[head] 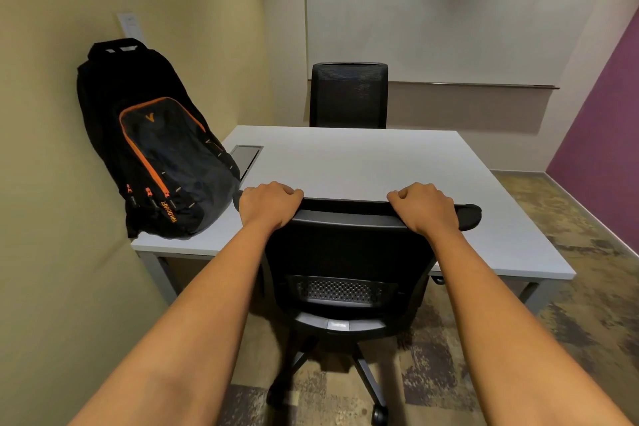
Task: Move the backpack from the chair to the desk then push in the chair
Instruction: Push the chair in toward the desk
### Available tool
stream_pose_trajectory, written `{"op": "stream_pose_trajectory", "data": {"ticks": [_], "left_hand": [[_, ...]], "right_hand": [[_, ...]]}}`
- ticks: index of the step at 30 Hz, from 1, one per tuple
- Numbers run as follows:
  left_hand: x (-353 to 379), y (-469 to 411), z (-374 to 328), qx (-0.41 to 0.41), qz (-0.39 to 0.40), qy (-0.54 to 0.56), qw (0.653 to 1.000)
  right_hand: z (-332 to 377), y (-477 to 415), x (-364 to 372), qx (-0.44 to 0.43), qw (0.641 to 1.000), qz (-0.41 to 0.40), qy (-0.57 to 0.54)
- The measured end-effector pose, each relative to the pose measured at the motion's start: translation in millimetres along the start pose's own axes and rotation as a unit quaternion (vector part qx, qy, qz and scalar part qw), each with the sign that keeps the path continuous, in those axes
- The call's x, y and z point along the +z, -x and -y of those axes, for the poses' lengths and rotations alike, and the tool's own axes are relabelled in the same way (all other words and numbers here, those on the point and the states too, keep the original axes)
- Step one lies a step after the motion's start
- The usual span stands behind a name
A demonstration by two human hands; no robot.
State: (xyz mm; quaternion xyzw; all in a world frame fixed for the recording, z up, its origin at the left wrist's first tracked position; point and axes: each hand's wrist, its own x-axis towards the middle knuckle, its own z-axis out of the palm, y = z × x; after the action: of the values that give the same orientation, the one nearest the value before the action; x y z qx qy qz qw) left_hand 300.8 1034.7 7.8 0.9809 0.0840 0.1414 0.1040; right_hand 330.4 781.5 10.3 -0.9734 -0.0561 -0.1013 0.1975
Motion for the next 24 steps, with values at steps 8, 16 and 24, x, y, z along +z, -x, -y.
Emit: {"op": "stream_pose_trajectory", "data": {"ticks": [8, 16, 24], "left_hand": [[0.3, 0.1, 0.2, -0.016, 0.0, 0.015, 1.0], [0.8, 2.7, 1.0, -0.013, 0.001, 0.027, 1.0], [-1.3, 5.0, 2.0, 0.003, 0.008, 0.015, 1.0]], "right_hand": [[-0.4, 0.7, 0.9, 0.006, 1.0, -0.002, -0.006], [0.2, 3.5, 1.6, 0.029, 0.999, -0.012, 0.017], [0.9, 4.4, 2.5, 0.046, 0.998, -0.023, 0.033]]}}
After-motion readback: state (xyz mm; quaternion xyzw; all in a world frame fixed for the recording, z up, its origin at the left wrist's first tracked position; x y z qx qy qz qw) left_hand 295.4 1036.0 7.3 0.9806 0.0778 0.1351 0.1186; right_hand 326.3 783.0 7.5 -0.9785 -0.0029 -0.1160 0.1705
